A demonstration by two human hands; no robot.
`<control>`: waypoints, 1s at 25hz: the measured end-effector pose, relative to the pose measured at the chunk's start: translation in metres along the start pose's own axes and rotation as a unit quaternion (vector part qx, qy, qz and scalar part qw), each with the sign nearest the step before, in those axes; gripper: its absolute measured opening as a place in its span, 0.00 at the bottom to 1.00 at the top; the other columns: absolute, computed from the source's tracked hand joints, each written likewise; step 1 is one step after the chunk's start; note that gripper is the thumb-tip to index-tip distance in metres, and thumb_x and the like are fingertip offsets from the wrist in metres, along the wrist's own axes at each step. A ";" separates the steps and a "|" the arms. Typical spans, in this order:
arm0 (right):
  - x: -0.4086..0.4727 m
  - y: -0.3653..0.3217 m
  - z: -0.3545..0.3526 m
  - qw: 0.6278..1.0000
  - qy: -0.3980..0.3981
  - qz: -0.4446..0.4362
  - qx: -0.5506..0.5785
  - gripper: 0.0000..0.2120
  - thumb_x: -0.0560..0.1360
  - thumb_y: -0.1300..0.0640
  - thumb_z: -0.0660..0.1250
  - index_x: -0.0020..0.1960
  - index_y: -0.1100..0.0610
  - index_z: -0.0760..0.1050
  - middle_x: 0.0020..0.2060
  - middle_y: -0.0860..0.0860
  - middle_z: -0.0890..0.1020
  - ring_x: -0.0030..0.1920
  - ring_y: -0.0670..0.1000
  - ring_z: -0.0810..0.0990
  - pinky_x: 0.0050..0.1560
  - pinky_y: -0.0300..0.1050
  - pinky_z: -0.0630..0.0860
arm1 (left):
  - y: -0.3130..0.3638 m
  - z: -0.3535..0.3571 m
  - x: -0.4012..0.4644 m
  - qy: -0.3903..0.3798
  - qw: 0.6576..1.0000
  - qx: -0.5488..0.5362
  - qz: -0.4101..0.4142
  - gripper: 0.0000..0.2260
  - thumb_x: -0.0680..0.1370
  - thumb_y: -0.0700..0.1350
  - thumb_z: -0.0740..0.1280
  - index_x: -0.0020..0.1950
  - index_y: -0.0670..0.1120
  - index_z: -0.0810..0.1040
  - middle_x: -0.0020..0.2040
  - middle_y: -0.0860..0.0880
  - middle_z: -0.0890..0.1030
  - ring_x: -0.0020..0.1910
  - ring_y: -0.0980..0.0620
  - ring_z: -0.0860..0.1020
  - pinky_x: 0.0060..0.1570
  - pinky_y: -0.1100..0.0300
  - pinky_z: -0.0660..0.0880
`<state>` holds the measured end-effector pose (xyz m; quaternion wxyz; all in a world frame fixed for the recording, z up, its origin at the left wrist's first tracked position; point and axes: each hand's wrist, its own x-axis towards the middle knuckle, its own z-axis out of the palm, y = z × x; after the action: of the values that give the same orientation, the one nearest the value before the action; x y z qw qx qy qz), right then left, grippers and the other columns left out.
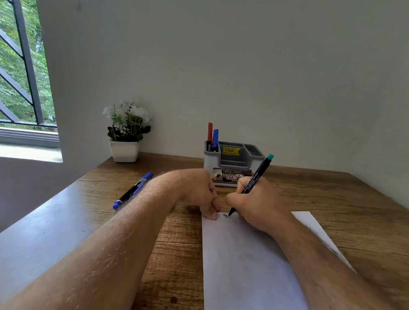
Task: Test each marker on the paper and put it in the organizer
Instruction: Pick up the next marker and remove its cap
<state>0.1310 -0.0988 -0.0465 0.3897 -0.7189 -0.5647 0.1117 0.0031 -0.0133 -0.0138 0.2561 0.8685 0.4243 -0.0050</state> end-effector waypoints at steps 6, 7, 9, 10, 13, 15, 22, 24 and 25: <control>0.002 0.003 -0.001 1.000 0.018 0.002 -0.009 0.10 0.71 0.59 0.70 0.33 0.56 0.72 0.27 0.50 0.75 0.30 0.45 0.72 0.21 0.29 0.64 | -0.001 -0.002 0.000 -0.014 1.000 0.008 0.004 0.10 0.73 0.43 0.75 0.54 0.49 0.84 0.53 0.53 0.83 0.56 0.52 0.76 0.64 0.52 0.67; 0.003 0.004 -0.001 1.000 0.026 0.001 -0.001 0.10 0.71 0.59 0.70 0.33 0.56 0.72 0.27 0.50 0.75 0.29 0.45 0.72 0.21 0.30 0.64 | -0.001 -0.003 -0.001 -0.011 1.000 0.000 0.008 0.10 0.73 0.43 0.74 0.54 0.49 0.84 0.53 0.54 0.82 0.55 0.53 0.76 0.64 0.52 0.67; 0.007 0.004 -0.003 0.996 0.052 0.007 0.066 0.10 0.72 0.60 0.69 0.34 0.56 0.72 0.27 0.51 0.76 0.26 0.45 0.71 0.21 0.32 0.63 | 0.000 -0.004 -0.004 0.015 1.000 -0.021 0.017 0.10 0.75 0.41 0.71 0.55 0.50 0.84 0.53 0.55 0.80 0.54 0.55 0.75 0.64 0.52 0.67; 0.009 0.003 -0.005 0.989 0.056 0.007 0.139 0.10 0.73 0.61 0.69 0.35 0.56 0.72 0.28 0.53 0.78 0.23 0.45 0.70 0.21 0.34 0.63 | 0.001 -0.005 -0.005 0.035 0.999 -0.036 0.022 0.12 0.76 0.39 0.69 0.56 0.51 0.83 0.54 0.54 0.80 0.55 0.54 0.75 0.64 0.53 0.68; 0.009 0.000 -0.011 0.937 0.039 -0.002 0.348 0.08 0.75 0.64 0.69 0.39 0.55 0.76 0.31 0.55 0.81 0.22 0.47 0.71 0.22 0.37 0.65 | 0.003 -0.006 -0.009 0.081 0.989 -0.114 0.040 0.12 0.78 0.38 0.66 0.58 0.49 0.83 0.55 0.52 0.81 0.55 0.53 0.76 0.62 0.55 0.70; 0.007 -0.001 -0.011 0.919 0.034 0.001 0.394 0.04 0.76 0.62 0.69 0.42 0.56 0.78 0.34 0.56 0.84 0.24 0.48 0.74 0.24 0.38 0.68 | 0.004 -0.006 -0.011 0.102 0.979 -0.170 0.046 0.12 0.78 0.37 0.65 0.56 0.49 0.84 0.55 0.51 0.82 0.57 0.53 0.76 0.63 0.54 0.71; 0.007 -0.002 -0.013 0.898 0.047 0.009 0.437 0.05 0.78 0.62 0.64 0.48 0.60 0.79 0.37 0.59 0.85 0.25 0.49 0.75 0.23 0.38 0.68 | 0.004 -0.005 -0.013 0.109 0.965 -0.231 0.064 0.14 0.78 0.33 0.63 0.49 0.50 0.84 0.51 0.51 0.81 0.57 0.52 0.76 0.65 0.49 0.69; 0.006 -0.003 -0.013 0.902 0.042 0.004 0.430 0.06 0.78 0.62 0.64 0.47 0.60 0.80 0.36 0.58 0.85 0.25 0.48 0.75 0.23 0.38 0.69 | 0.003 -0.004 -0.012 0.108 0.966 -0.224 0.067 0.11 0.77 0.34 0.64 0.50 0.47 0.83 0.48 0.48 0.81 0.55 0.51 0.76 0.64 0.49 0.70; 0.007 -0.003 -0.012 0.903 0.039 0.003 0.428 0.06 0.78 0.62 0.64 0.47 0.59 0.80 0.36 0.58 0.85 0.24 0.48 0.75 0.23 0.38 0.69 | 0.003 -0.004 -0.011 0.109 0.967 -0.218 0.070 0.11 0.77 0.34 0.64 0.51 0.46 0.83 0.48 0.48 0.81 0.54 0.50 0.77 0.63 0.48 0.71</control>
<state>0.1382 -0.0980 -0.0340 0.6812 -0.4888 -0.4443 0.3155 -0.0025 -0.0213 -0.0065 0.3917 0.8144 0.3785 0.2000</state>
